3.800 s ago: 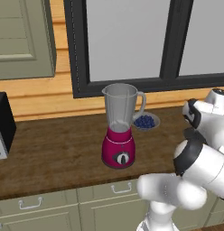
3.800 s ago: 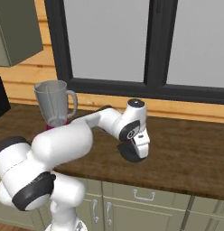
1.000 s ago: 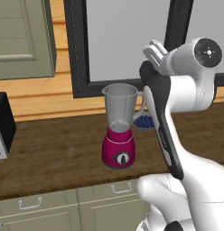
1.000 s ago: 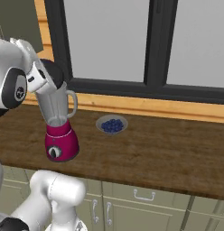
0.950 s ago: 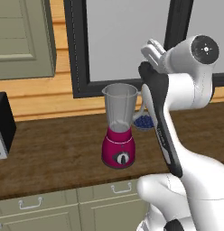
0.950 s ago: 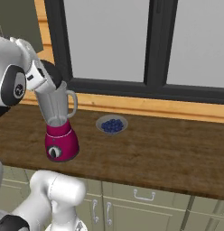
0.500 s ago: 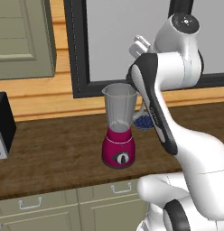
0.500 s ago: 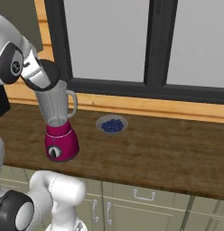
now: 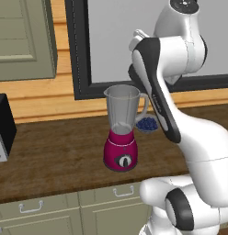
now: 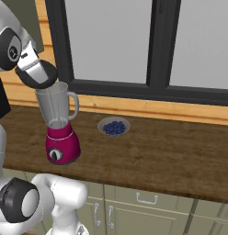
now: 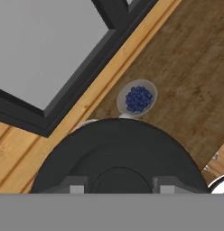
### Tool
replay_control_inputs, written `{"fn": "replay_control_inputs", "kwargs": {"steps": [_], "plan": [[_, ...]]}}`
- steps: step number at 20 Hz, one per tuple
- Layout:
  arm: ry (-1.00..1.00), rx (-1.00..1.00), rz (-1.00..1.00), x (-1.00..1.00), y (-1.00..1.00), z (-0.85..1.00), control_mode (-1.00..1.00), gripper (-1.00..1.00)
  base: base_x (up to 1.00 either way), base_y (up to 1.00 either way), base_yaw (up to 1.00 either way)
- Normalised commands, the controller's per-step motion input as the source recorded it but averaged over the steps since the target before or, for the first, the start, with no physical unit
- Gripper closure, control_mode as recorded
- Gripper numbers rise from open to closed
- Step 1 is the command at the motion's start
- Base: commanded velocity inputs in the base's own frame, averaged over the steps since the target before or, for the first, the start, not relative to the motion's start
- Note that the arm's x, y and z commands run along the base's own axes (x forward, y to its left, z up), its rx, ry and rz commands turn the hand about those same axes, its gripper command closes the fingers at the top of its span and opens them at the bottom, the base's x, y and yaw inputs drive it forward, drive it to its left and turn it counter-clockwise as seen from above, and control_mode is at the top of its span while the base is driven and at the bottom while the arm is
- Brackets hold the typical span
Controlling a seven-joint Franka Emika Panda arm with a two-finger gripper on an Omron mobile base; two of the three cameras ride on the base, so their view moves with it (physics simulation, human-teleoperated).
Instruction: Close the lid blender by securely placing the lid on top.
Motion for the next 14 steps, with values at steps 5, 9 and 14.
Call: {"fn": "replay_control_inputs", "kwargs": {"steps": [5,9,14], "plan": [[0.0,0.0,0.0,-0.2,0.0,0.0,-1.0,1.0,0.0,0.0,0.0],[0.0,0.0,0.0,-0.05,0.03,-0.05,-1.0,1.0,0.0,0.0,0.0],[0.03,0.0,0.0,0.01,0.04,0.0,-1.0,1.0,0.0,0.0,0.0]]}}
